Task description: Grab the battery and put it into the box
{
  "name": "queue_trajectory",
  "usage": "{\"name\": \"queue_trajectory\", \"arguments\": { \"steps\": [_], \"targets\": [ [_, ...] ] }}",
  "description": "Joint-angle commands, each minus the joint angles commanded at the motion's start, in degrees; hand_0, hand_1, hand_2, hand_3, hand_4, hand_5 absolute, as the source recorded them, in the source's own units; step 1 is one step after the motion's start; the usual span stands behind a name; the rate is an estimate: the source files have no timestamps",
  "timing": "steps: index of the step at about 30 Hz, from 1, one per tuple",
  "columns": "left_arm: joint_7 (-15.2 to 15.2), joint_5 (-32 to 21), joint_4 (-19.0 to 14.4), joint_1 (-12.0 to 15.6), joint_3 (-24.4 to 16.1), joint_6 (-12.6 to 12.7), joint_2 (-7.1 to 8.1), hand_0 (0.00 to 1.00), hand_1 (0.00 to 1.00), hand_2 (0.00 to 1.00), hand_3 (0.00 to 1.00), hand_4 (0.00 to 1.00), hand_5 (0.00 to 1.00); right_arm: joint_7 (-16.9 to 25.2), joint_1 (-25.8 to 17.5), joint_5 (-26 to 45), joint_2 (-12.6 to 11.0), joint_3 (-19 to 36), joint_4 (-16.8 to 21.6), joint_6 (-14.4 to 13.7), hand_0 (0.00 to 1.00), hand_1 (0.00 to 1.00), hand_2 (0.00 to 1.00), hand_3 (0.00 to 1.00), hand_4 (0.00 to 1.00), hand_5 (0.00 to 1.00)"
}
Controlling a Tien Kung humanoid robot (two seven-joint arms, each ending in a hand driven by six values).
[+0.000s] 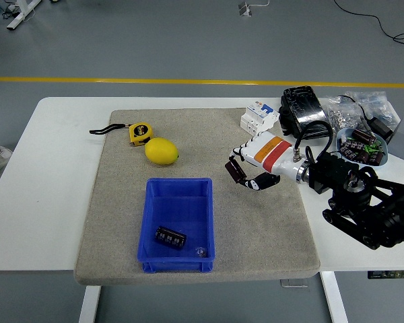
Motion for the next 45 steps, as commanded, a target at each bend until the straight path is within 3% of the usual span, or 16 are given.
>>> {"name": "queue_trajectory", "arguments": {
  "steps": [12, 21, 24, 25, 30, 31, 45],
  "targets": [
    [-0.22, -0.88, 0.04, -0.04, 0.44, 0.04, 0.06, 0.549, 0.550, 0.622, 0.583, 0.633, 0.600, -2.38, 0.14, -3.68, -1.16, 6.50, 12.80, -0.57, 0.383, 0.477, 0.551, 0.566, 0.706, 0.342],
    [-0.24, -0.92, 0.08, 0.12, 0.41, 0.01, 0.07, 0.545, 0.550, 0.623, 0.584, 0.633, 0.599, -4.75, 0.96, -7.19, -0.05, 1.87, 21.52, 1.90, 0.386, 0.480, 0.554, 0.568, 0.714, 0.344],
    [-0.24, -0.93, 0.09, 0.11, 0.43, 0.03, 0.06, 0.545, 0.550, 0.623, 0.584, 0.633, 0.599, -5.71, 1.06, -8.24, 0.61, 0.25, 22.60, 3.66, 0.386, 0.480, 0.554, 0.568, 0.714, 0.344],
    [-0.26, -1.02, 0.10, 0.11, 0.47, 0.06, 0.06, 0.544, 0.547, 0.622, 0.583, 0.633, 0.600, -6.03, 1.07, -8.68, 0.77, -0.04, 22.96, 4.87, 0.492, 0.565, 0.636, 0.630, 0.775, 0.331],
    [-0.39, -1.31, 0.12, 0.03, 0.59, 0.20, 0.09, 0.544, 0.547, 0.622, 0.583, 0.633, 0.600, -6.40, 1.21, -9.43, 0.85, -0.06, 23.65, 9.42, 0.492, 0.565, 0.636, 0.630, 0.775, 0.331],
    [-0.41, -1.35, 0.12, 0.01, 0.59, 0.23, 0.09, 0.545, 0.547, 0.622, 0.583, 0.633, 0.600, -6.49, 1.28, -9.44, 0.82, 0.04, 23.64, 9.85, 0.622, 0.622, 0.717, 0.754, 0.881, 0.359],
    [-0.20, -0.92, 0.08, 0.26, 0.54, 0.25, 0.15, 0.548, 0.548, 0.623, 0.584, 0.633, 0.598, -4.87, 0.95, -8.50, 0.02, 1.76, 23.55, 9.98, 0.636, 0.632, 0.725, 0.787, 0.893, 0.355]
  ]
}}
